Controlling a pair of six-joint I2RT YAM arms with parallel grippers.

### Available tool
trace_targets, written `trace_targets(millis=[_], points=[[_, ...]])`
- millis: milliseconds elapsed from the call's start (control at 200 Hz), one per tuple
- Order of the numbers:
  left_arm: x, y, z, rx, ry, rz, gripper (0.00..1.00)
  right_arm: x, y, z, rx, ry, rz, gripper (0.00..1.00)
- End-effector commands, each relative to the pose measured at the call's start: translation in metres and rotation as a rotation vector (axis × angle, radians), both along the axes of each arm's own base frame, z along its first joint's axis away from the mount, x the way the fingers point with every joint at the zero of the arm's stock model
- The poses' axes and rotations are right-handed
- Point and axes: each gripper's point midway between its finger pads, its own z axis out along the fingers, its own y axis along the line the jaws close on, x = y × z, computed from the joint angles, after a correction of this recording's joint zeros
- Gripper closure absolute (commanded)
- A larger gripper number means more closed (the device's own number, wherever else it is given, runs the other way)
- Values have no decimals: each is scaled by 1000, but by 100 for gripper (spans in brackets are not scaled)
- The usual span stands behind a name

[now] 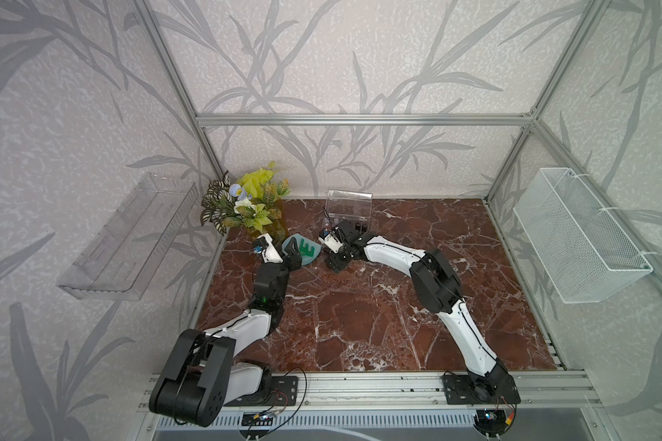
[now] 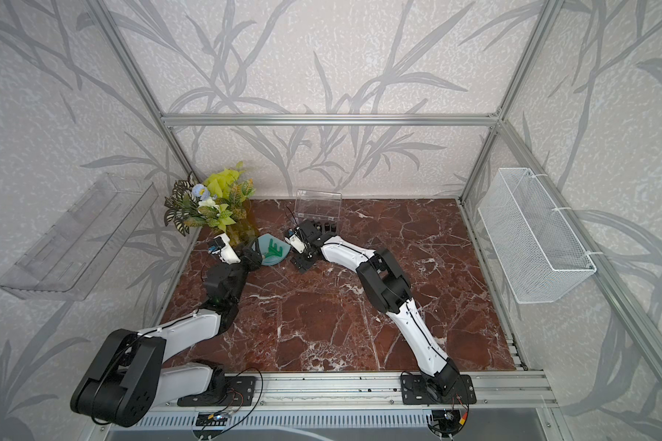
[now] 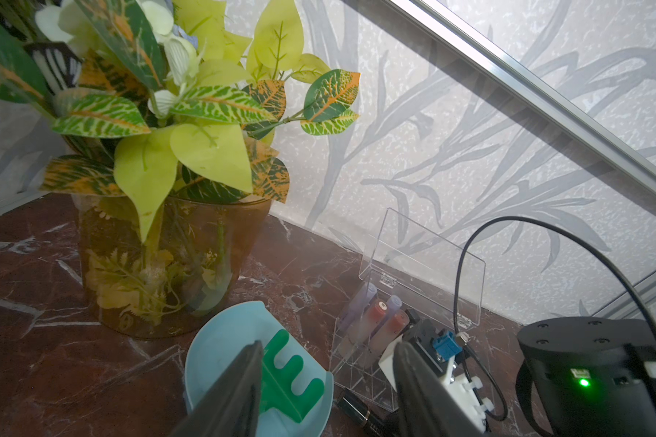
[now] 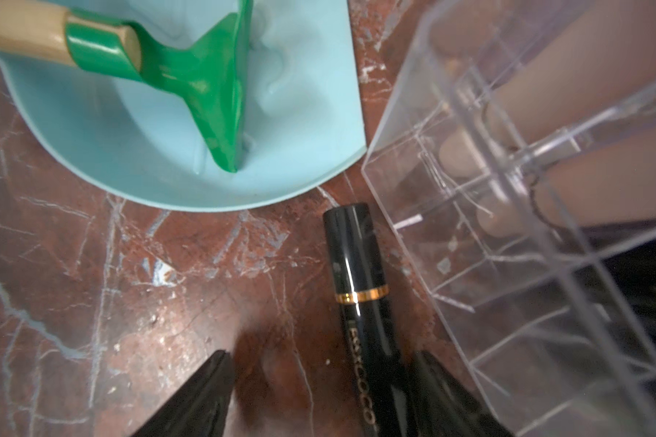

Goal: Arrange the lipsticks in the organizer
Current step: Pick up the lipstick at the center of the board.

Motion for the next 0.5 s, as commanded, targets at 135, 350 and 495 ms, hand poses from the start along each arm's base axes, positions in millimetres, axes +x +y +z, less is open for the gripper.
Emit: trace_targets(millis=[135, 350, 495], points=[[-2, 0, 3, -4, -19, -10, 43, -4, 1, -2, 10, 31, 4, 43], [0, -4, 4, -2, -14, -29, 43, -12, 1, -4, 24, 78, 8, 63], [4, -10, 6, 3, 0, -60, 42, -21, -2, -5, 27, 126, 1, 77]])
